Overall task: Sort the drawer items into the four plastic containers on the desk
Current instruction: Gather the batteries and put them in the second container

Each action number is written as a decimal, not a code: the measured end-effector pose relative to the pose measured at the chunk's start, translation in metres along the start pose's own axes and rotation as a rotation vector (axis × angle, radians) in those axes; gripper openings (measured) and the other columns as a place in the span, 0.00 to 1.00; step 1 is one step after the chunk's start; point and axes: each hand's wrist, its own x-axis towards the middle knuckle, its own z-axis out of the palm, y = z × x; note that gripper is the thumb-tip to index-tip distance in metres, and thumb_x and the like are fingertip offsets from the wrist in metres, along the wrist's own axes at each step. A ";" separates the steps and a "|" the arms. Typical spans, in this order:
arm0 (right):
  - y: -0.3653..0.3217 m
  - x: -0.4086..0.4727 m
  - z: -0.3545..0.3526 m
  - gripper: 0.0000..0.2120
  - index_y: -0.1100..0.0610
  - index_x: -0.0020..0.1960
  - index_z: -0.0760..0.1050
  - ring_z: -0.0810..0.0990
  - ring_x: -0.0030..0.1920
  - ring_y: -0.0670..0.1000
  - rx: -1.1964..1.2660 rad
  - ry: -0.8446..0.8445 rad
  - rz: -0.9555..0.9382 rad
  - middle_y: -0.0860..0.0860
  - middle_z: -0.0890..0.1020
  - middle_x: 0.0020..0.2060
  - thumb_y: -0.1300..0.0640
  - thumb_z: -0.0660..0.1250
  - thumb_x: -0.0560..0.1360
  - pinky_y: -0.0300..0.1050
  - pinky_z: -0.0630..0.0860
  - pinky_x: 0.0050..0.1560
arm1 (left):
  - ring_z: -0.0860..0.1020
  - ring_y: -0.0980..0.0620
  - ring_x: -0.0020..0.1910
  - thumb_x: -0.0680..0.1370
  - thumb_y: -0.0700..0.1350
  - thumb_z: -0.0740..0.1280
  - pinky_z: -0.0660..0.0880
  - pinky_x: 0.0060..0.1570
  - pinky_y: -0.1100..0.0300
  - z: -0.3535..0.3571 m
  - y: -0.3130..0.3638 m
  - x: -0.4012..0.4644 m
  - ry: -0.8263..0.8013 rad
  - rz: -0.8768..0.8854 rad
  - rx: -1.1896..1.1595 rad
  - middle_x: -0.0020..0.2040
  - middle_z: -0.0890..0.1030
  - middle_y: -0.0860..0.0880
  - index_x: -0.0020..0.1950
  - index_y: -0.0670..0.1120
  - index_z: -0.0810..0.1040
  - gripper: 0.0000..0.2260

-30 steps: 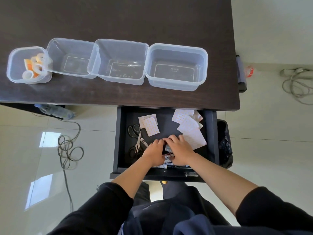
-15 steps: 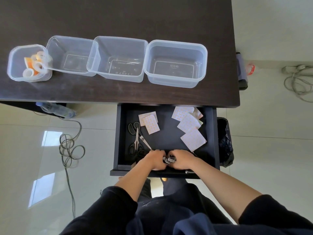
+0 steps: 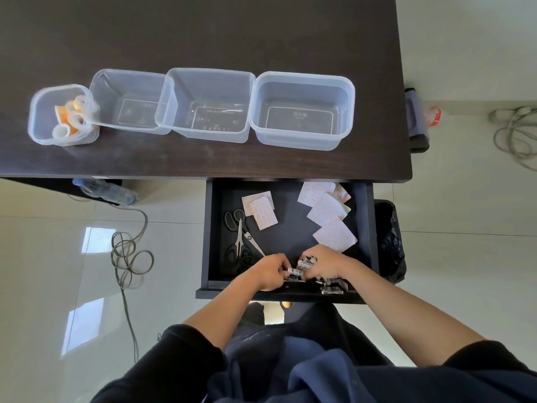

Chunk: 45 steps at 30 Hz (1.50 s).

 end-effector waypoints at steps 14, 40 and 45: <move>-0.046 -0.007 -0.036 0.13 0.62 0.47 0.80 0.70 0.35 0.46 0.189 0.227 -0.072 0.48 0.74 0.34 0.58 0.76 0.66 0.41 0.65 0.37 | 0.75 0.51 0.44 0.79 0.40 0.63 0.71 0.38 0.63 -0.063 0.013 -0.017 0.249 0.020 -0.126 0.47 0.76 0.47 0.55 0.44 0.76 0.06; -0.397 0.034 -0.082 0.12 0.61 0.47 0.81 0.79 0.37 0.53 0.319 0.637 -0.312 0.57 0.80 0.38 0.62 0.77 0.64 0.46 0.75 0.38 | 0.73 0.52 0.41 0.80 0.41 0.57 0.68 0.35 0.63 -0.385 -0.084 -0.106 0.788 0.238 -0.253 0.45 0.76 0.51 0.55 0.46 0.75 0.08; -0.442 0.079 -0.099 0.11 0.65 0.42 0.79 0.73 0.35 0.50 0.180 0.759 -0.266 0.53 0.77 0.34 0.62 0.74 0.62 0.43 0.68 0.36 | 0.75 0.47 0.45 0.78 0.39 0.58 0.70 0.44 0.59 -0.426 -0.087 -0.084 0.704 0.155 -0.234 0.37 0.73 0.53 0.49 0.47 0.72 0.05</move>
